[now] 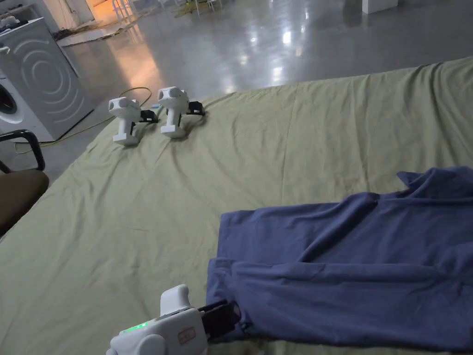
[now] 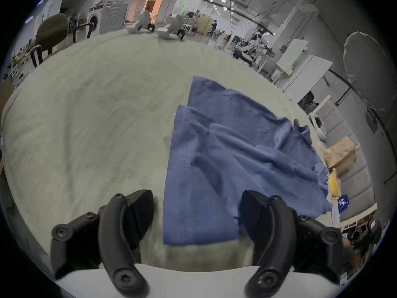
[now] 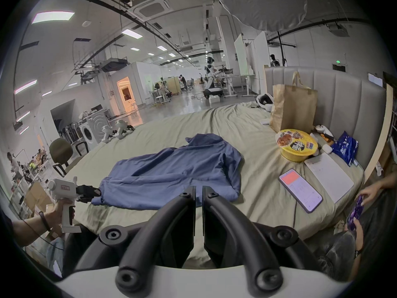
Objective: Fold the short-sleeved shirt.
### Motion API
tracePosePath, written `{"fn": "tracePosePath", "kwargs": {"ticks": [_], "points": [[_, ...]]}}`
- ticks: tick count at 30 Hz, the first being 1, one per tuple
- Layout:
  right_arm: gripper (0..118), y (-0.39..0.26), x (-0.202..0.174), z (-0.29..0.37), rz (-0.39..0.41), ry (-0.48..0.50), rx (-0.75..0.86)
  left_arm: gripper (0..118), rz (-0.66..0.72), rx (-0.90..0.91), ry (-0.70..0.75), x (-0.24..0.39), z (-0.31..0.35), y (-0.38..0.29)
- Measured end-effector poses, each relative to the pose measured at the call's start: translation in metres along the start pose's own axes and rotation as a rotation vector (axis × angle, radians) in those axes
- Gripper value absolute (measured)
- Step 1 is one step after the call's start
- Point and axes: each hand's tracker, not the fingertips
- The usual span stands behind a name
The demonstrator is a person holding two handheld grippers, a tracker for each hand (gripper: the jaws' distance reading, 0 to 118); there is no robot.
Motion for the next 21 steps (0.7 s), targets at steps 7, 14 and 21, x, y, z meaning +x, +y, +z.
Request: {"fn": "tracePosePath", "kwargs": {"ticks": [7, 14, 21], "points": [[8, -0.007, 0.012, -0.006, -0.022, -0.018, -0.033, 12, -0.086, -0.031, 0.089, 0.01, 0.001, 0.0], [26, 0.001, 0.042, -0.075, -0.07, -0.031, -0.115, 11, -0.305, -0.122, 0.218, 0.035, -0.022, 0.003], [76, -0.016, 0.085, -0.211, -0.148, -0.113, -0.421, 11, -0.28, -0.151, 0.177, 0.031, -0.018, 0.009]]}}
